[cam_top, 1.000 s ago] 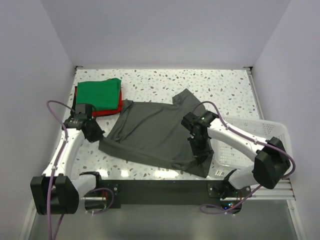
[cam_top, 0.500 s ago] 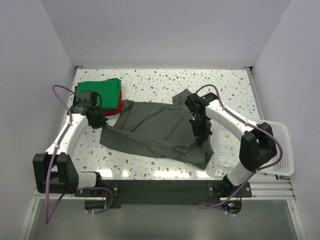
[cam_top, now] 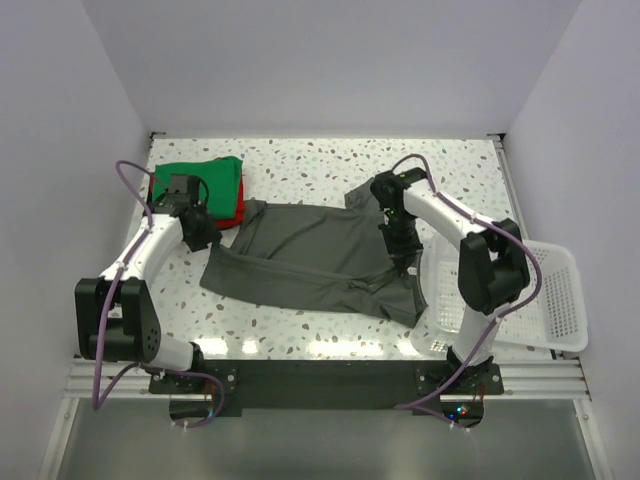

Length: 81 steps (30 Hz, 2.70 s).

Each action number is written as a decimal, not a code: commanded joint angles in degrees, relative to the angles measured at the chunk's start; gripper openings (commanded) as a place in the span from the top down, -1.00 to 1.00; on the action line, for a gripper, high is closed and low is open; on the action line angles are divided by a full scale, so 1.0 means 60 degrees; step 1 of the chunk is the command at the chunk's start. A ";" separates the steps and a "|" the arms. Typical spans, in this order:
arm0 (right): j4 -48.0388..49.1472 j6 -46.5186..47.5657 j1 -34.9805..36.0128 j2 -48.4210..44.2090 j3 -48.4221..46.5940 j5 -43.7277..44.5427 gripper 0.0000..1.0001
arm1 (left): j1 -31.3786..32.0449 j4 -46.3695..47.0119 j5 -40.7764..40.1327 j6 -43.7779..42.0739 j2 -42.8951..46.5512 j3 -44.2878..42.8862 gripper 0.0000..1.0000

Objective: Fold and stack the t-shirts
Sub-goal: Fold the tshirt

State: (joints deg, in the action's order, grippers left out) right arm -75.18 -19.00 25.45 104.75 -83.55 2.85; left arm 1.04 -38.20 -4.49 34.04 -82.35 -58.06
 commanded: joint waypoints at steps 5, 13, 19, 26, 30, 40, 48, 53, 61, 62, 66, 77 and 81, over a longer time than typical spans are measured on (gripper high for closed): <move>-0.0200 0.0399 -0.0067 0.0574 -0.1308 0.0257 -0.18 | 0.0076 0.0360 -0.0130 0.0053 0.0304 -0.0285 -0.50; 0.0077 0.0765 -0.0067 -0.0390 -0.1342 -0.0693 -0.43 | 0.0076 0.0726 0.0674 0.0947 0.1755 0.2087 -0.36; 0.0912 0.0502 -0.0023 -0.1256 0.0488 -0.1850 -0.43 | 0.0076 0.1852 0.1860 0.1796 0.2767 0.3304 -0.21; 0.1484 0.0135 0.0006 -0.1945 0.1488 -0.2292 -0.43 | 0.0222 0.3156 0.2623 0.2353 0.2037 0.4095 -0.19; 0.1484 0.0077 0.0021 -0.2208 0.1620 -0.2248 -0.43 | 0.0237 0.3451 0.2800 0.2573 0.1918 0.4724 -0.19; 0.1616 -0.0113 0.0459 -0.2985 0.2672 -0.2511 -0.44 | -0.1168 0.2309 0.1526 0.1944 0.2312 0.5253 -0.18; 0.2010 -0.0772 0.1981 -0.3512 0.3801 -0.2452 -0.41 | -0.1418 0.1839 0.0778 0.1387 0.2460 0.4522 -0.18; 0.2348 -0.1154 0.2159 -0.3718 0.4870 -0.2219 -0.31 | -0.1418 0.1781 0.0778 0.1270 0.2488 0.4068 -0.18; 0.3490 -0.1242 0.2174 -0.3645 0.5940 -0.2175 -0.12 | -0.1418 0.1620 0.0499 0.0962 0.2606 0.3818 -0.19; 0.3593 -0.1242 0.2174 -0.3601 0.5956 -0.2160 -0.11 | -0.1418 0.1649 0.0500 0.0948 0.2592 0.3876 -0.19; 0.4076 -0.1213 0.2174 -0.3323 0.6087 -0.2043 0.01 | -0.1418 0.1634 0.0514 0.0933 0.2621 0.3891 -0.20; 0.4108 -0.1066 0.2159 -0.2795 0.6176 -0.1823 0.58 | -0.1418 0.2351 0.0705 0.1094 0.2548 0.4491 -0.20; 0.3069 -0.1271 0.2174 -0.2751 0.5795 -0.1194 0.63 | -0.1418 0.2396 0.0500 0.1021 0.2445 0.4477 -0.20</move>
State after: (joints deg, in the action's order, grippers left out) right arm -51.99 -25.67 38.50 88.47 -46.17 -8.08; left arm -7.07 -26.57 -0.32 40.88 -67.59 -31.24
